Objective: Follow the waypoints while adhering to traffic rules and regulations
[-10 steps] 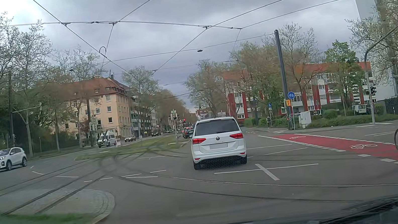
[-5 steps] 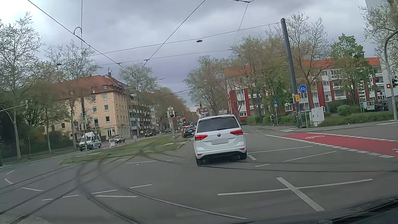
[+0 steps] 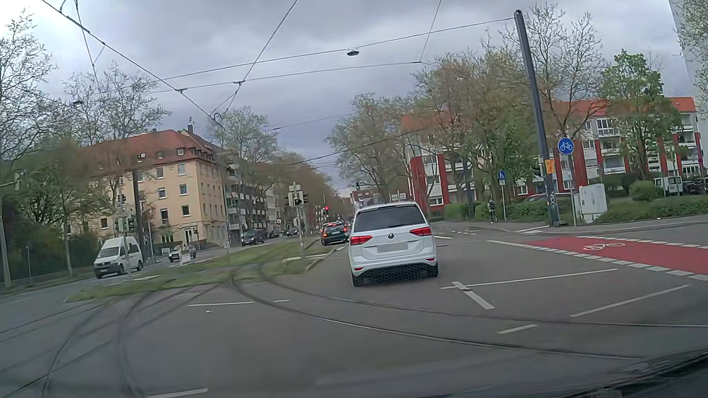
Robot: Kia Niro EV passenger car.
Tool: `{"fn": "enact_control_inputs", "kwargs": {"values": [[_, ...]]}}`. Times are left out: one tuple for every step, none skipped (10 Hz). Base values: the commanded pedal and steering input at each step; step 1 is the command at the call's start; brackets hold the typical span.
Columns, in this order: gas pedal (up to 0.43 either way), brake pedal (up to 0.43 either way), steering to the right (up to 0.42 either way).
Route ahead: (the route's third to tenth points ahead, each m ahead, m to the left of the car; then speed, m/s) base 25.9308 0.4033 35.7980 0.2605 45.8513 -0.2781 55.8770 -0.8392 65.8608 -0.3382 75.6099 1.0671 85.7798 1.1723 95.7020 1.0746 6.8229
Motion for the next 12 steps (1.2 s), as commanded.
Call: {"fn": "enact_control_inputs", "kwargs": {"values": [[0.169, 0.000, 0.000], [0.169, 0.000, -0.001], [0.169, 0.000, -0.003], [0.169, 0.000, -0.001], [0.169, 0.000, 0.000], [0.169, 0.000, 0.000], [0.169, 0.000, -0.001], [0.169, 0.000, -0.002], [0.169, 0.000, -0.002], [0.169, 0.000, -0.002], [0.177, 0.000, 0.000], [0.177, 0.000, 0.000]]}}
